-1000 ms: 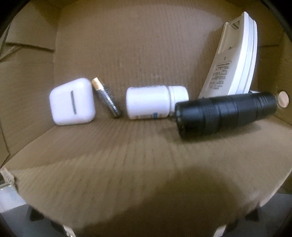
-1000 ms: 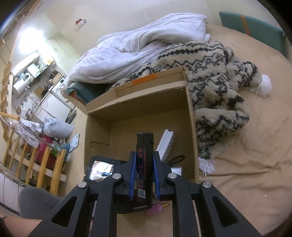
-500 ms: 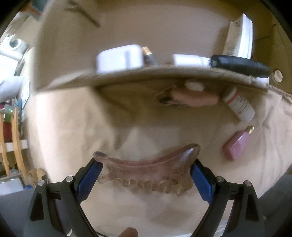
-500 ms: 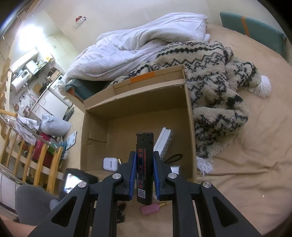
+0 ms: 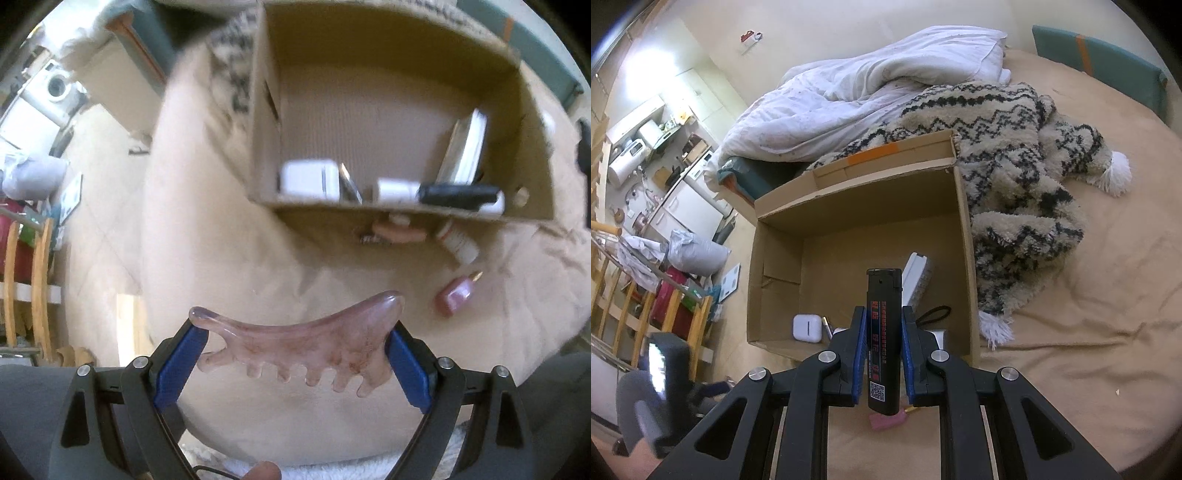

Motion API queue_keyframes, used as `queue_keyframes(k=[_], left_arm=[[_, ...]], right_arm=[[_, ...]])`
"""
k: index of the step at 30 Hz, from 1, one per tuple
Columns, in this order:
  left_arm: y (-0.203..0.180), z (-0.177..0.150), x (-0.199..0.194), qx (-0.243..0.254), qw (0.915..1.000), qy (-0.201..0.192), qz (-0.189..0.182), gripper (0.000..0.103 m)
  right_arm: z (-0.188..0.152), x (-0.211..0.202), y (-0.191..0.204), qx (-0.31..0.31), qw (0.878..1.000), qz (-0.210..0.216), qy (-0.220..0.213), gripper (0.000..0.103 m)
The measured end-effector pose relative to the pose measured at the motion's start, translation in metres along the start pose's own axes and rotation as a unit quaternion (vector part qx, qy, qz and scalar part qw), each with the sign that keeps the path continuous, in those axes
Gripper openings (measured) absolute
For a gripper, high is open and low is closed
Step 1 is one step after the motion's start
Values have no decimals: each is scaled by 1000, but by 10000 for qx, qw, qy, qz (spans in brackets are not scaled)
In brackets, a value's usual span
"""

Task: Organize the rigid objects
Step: 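Carry the comb and lighter over the box with both tools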

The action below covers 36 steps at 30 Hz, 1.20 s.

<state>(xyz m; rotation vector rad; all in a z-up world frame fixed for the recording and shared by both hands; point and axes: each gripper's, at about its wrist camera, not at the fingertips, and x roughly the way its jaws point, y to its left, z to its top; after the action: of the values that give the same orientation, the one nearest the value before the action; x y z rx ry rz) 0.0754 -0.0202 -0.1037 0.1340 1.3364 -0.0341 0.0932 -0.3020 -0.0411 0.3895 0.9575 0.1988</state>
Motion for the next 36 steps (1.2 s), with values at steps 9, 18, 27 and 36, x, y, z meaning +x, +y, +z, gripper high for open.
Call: queue_keyframes(k=[9, 18, 27, 36], left_arm=[[1, 32, -68, -335, 9943, -1011, 93, 92], [-19, 75, -61, -52, 9920, -1248, 191, 92], [-55, 115, -32, 261, 9922, -1214, 71, 92], [-63, 126, 7, 160, 9933, -1141, 18, 92]], right_arm=[[15, -6, 6, -152, 9995, 122, -246, 18], [33, 17, 6, -293, 9995, -65, -141, 18], [38, 53, 0, -256, 9988, -357, 232, 18], [26, 71, -8, -129, 9967, -523, 605, 18]])
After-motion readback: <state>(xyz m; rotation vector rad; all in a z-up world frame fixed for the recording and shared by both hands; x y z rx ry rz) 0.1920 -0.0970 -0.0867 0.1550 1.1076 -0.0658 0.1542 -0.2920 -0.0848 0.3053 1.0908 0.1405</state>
